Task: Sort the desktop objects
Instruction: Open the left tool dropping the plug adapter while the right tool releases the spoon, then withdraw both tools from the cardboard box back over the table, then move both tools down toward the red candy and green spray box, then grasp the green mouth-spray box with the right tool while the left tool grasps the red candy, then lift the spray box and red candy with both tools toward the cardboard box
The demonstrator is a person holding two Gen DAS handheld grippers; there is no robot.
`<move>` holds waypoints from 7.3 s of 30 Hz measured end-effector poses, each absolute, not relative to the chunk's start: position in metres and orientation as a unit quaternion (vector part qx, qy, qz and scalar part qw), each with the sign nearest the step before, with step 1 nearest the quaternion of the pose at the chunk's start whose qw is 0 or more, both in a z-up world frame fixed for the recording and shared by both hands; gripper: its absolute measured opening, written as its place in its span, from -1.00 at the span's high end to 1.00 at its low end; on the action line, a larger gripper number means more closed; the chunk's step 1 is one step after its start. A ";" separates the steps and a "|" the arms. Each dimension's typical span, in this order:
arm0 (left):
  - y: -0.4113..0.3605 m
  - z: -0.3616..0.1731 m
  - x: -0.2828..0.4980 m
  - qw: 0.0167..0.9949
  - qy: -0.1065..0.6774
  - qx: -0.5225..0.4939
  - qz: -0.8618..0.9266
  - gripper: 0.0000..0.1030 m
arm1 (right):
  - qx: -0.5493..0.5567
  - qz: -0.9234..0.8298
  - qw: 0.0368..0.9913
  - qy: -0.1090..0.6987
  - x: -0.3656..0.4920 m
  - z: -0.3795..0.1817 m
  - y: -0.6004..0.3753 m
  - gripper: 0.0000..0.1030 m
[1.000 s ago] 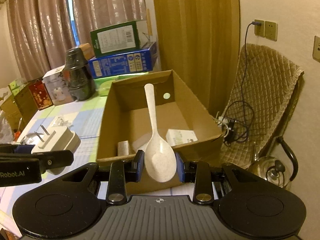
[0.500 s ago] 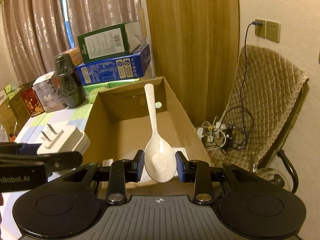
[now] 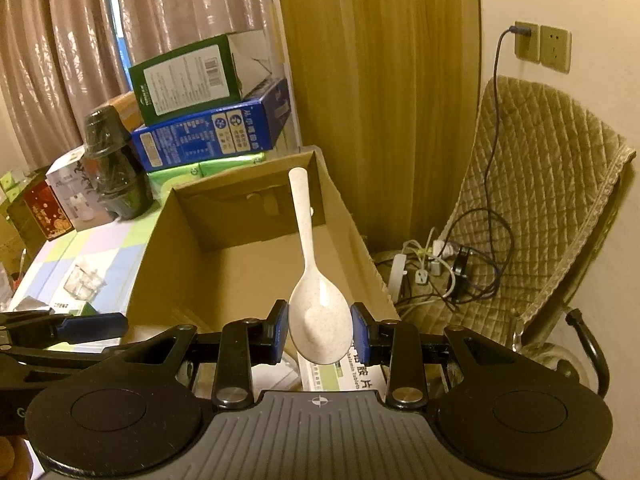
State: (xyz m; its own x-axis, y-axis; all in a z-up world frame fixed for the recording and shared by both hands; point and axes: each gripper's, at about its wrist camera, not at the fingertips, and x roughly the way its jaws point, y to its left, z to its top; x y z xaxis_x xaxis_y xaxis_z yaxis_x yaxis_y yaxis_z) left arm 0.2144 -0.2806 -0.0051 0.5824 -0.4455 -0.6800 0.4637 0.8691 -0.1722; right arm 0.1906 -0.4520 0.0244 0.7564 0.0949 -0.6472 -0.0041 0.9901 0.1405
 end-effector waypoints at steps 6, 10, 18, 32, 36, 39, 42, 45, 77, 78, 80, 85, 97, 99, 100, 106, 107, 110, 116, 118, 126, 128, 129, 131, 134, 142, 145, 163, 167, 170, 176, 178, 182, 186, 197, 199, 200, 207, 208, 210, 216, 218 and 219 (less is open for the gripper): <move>-0.262 -0.006 0.215 0.896 0.374 -0.004 -0.240 -0.24 | 0.064 0.037 0.932 0.356 0.195 0.016 -0.443 0.41; -0.250 -0.003 0.214 0.899 0.370 -0.011 -0.235 -0.24 | 0.068 0.047 0.932 0.353 0.199 0.016 -0.435 0.41; -0.231 0.002 0.205 0.903 0.367 -0.013 -0.224 -0.36 | 0.107 0.051 0.935 0.333 0.187 0.020 -0.439 -0.21; -0.189 0.002 0.167 0.906 0.375 -0.028 -0.195 -0.56 | 0.147 0.054 0.935 0.319 0.117 0.036 -0.423 -0.45; -0.174 0.004 0.152 0.909 0.374 -0.025 -0.183 -0.65 | 0.148 0.061 0.935 0.315 0.098 0.042 -0.410 -0.52; -0.160 0.004 0.140 0.911 0.375 -0.024 -0.172 -0.76 | 0.145 0.062 0.937 0.311 0.086 0.045 -0.399 -0.88; -0.144 0.006 0.129 0.912 0.376 -0.030 -0.162 -0.83 | 0.143 0.068 0.938 0.309 0.077 0.048 -0.388 -0.93; -0.127 0.009 0.117 0.916 0.372 -0.031 -0.149 -0.89 | 0.141 0.075 0.937 0.311 0.071 0.050 -0.376 -0.96; 0.008 -0.006 0.078 0.920 0.387 -0.030 -0.061 -0.97 | 0.084 0.169 0.923 0.335 0.051 0.041 -0.270 -0.96; 0.009 -0.007 0.077 0.919 0.387 -0.029 -0.061 -0.97 | 0.084 0.171 0.922 0.336 0.051 0.041 -0.268 -0.96; 0.011 -0.008 0.077 0.919 0.388 -0.030 -0.060 -0.97 | 0.082 0.173 0.921 0.338 0.050 0.039 -0.265 -0.96; 0.013 -0.009 0.074 0.919 0.388 -0.031 -0.059 -0.97 | 0.078 0.177 0.918 0.345 0.050 0.035 -0.260 -0.96; 0.014 -0.011 0.071 0.919 0.388 -0.033 -0.061 -0.97 | 0.065 0.191 0.913 0.355 0.049 0.030 -0.244 -0.96; 0.014 -0.011 0.070 0.919 0.389 -0.035 -0.062 -0.97 | 0.062 0.193 0.911 0.359 0.050 0.028 -0.241 -0.96; 0.015 -0.011 0.070 0.918 0.389 -0.036 -0.061 -0.97 | 0.061 0.195 0.909 0.362 0.050 0.026 -0.239 -0.96; 0.017 -0.013 0.069 0.918 0.390 -0.037 -0.060 -0.97 | 0.053 0.208 0.903 0.371 0.051 0.021 -0.228 -0.96; 0.017 -0.013 0.070 0.918 0.390 -0.037 -0.059 -0.97 | 0.051 0.209 0.903 0.373 0.052 0.021 -0.227 -0.96; 0.018 -0.013 0.070 0.918 0.390 -0.037 -0.059 -0.97 | 0.045 0.210 0.901 0.377 0.053 0.019 -0.224 -0.96; 0.019 -0.015 0.072 0.918 0.391 -0.037 -0.061 -0.97 | 0.038 0.214 0.899 0.381 0.055 0.015 -0.219 -0.96; 0.019 -0.014 0.073 0.918 0.390 -0.037 -0.062 -0.97 | 0.033 0.214 0.898 0.384 0.058 0.013 -0.218 -0.96; 0.031 -0.008 0.091 0.922 0.382 -0.018 -0.060 -0.97 | -0.004 0.234 0.894 0.381 0.075 0.010 -0.205 -0.96; 0.035 -0.006 0.097 0.924 0.378 -0.010 -0.057 -0.97 | -0.026 0.244 0.894 0.376 0.082 0.010 -0.199 -0.96; 0.039 -0.006 0.101 0.925 0.376 -0.003 -0.055 -0.97 | -0.038 0.249 0.893 0.372 0.087 0.010 -0.196 -0.96; 0.044 -0.006 0.110 0.925 0.375 0.011 -0.052 -0.97 | -0.062 0.259 0.892 0.364 0.096 0.010 -0.189 -0.96; 0.056 -0.011 0.125 0.923 0.379 0.027 -0.052 -0.97 | -0.104 0.276 0.887 0.355 0.113 0.005 -0.179 -0.96; 0.079 -0.040 0.173 0.913 0.399 0.059 -0.058 -0.97 | -0.183 0.326 0.863 0.339 0.168 -0.016 -0.152 -0.95; 0.083 -0.054 0.193 0.911 0.403 0.065 -0.059 -0.97 | -0.209 0.346 0.850 0.338 0.190 -0.029 -0.138 -0.94; 0.080 -0.124 0.279 0.899 0.417 0.103 -0.086 -0.59 | -0.320 0.405 0.785 0.342 0.312 -0.108 -0.076 -0.54; 0.084 -0.132 0.288 0.896 0.424 0.102 -0.084 -0.37 | -0.346 0.417 0.769 0.339 0.328 -0.117 -0.061 -0.54; 0.086 -0.134 0.292 0.899 0.419 0.095 -0.088 -0.30 | -0.354 0.426 0.759 0.342 0.338 -0.123 -0.054 -0.54; 0.087 -0.133 0.295 0.901 0.415 0.083 -0.094 0.22 | -0.346 0.431 0.747 0.371 0.342 -0.127 -0.049 -0.18; 0.088 -0.133 0.294 0.901 0.415 0.080 -0.093 0.39 | -0.334 0.423 0.751 0.381 0.334 -0.124 -0.052 -0.08; 0.086 -0.131 0.290 0.899 0.421 0.074 -0.091 0.50 | -0.304 0.385 0.772 0.405 0.308 -0.117 -0.066 -0.02; 0.083 -0.127 0.274 0.895 0.432 0.058 -0.094 0.54 | -0.227 0.318 0.804 0.448 0.278 -0.109 -0.090 -0.02; 0.038 -0.115 0.204 0.887 0.436 0.035 -0.146 0.54 | -0.074 0.181 0.870 0.452 0.170 -0.104 -0.151 -0.02; 0.027 -0.120 0.193 0.884 0.440 0.034 -0.155 0.54 | -0.079 0.172 0.879 0.439 0.161 -0.109 -0.154 -0.02; 0.022 -0.123 0.189 0.883 0.440 0.035 -0.159 0.54 | -0.074 0.168 0.882 0.435 0.161 -0.109 -0.156 -0.02; 0.009 -0.130 0.181 0.888 0.424 0.058 -0.167 0.52 | -0.077 0.183 0.891 0.408 0.163 -0.109 -0.154 -0.18; 0.011 -0.130 0.180 0.889 0.423 0.054 -0.166 0.52 | -0.080 0.181 0.891 0.409 0.163 -0.110 -0.153 -0.18; 0.013 -0.130 0.180 0.890 0.422 0.050 -0.164 0.47 | -0.079 0.180 0.891 0.409 0.165 -0.112 -0.154 -0.18; 0.016 -0.130 0.180 0.895 0.416 0.056 -0.148 0.33 | -0.067 0.180 0.893 0.406 0.172 -0.114 -0.155 -0.19; 0.016 -0.129 0.180 0.897 0.415 0.057 -0.143 0.19 | -0.065 0.180 0.893 0.407 0.173 -0.115 -0.155 -0.19; 0.015 -0.129 0.180 0.897 0.414 0.059 -0.143 0.18 | -0.065 0.181 0.893 0.407 0.173 -0.115 -0.154 -0.19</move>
State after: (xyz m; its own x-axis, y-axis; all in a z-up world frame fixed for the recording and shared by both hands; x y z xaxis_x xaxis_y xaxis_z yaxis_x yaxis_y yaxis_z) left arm 0.1800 0.0154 -0.1290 0.6164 -0.2079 -0.7595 0.3054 0.9522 -0.0128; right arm 0.1731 -0.1542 -0.1151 0.6030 0.2697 -0.7508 -0.3755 0.9263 0.0311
